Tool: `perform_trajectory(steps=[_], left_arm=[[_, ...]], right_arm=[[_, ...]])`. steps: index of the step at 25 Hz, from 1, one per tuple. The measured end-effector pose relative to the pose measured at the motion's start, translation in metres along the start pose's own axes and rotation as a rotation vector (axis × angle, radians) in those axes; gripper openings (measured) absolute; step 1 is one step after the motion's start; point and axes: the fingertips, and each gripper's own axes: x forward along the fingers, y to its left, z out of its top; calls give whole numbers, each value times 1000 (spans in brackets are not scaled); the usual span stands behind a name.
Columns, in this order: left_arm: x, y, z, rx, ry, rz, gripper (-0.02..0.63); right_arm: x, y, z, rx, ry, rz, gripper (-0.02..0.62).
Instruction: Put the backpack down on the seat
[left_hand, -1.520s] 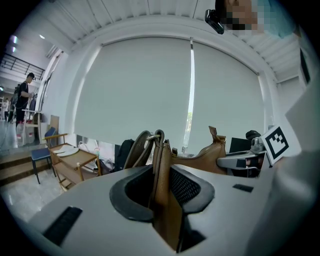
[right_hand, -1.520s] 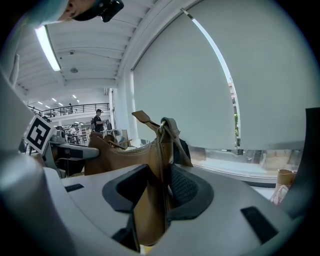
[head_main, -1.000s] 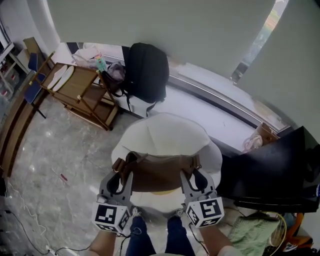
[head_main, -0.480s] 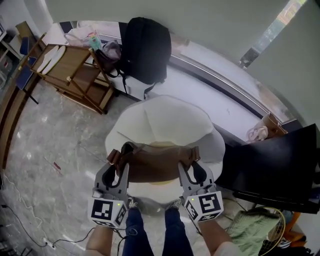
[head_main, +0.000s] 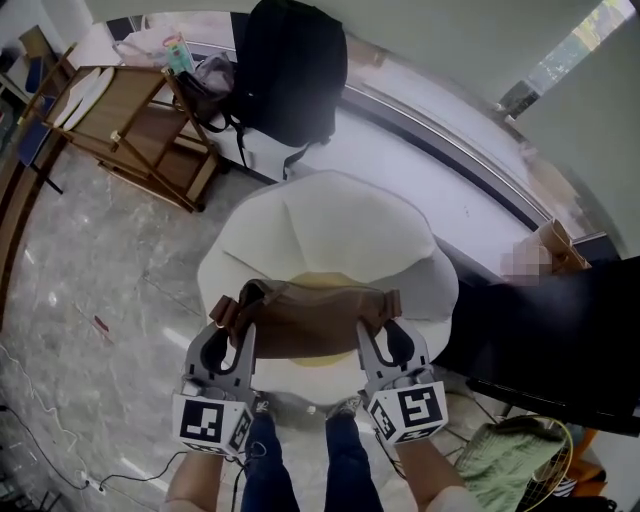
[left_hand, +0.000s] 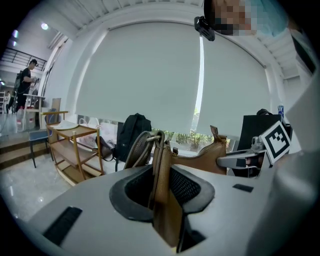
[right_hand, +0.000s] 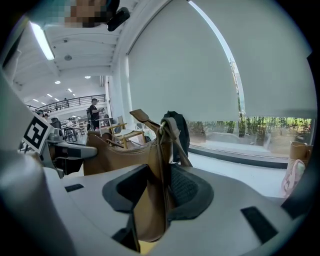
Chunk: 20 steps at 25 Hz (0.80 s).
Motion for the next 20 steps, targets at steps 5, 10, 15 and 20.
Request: perform_trajectory(steps=[5, 10, 15, 20], left_arm=[[17, 3, -21, 4, 0, 4, 115], [33, 11, -46, 0, 8, 1, 115], [51, 16, -71, 10, 17, 0, 115], [62, 20, -92, 5, 27, -10, 115]], right_arm=[[13, -9, -21, -6, 3, 4, 152], [30, -15, -45, -16, 22, 10, 152], [46, -23, -72, -12, 36, 9, 152], [56, -28, -93, -11, 48, 7, 152]])
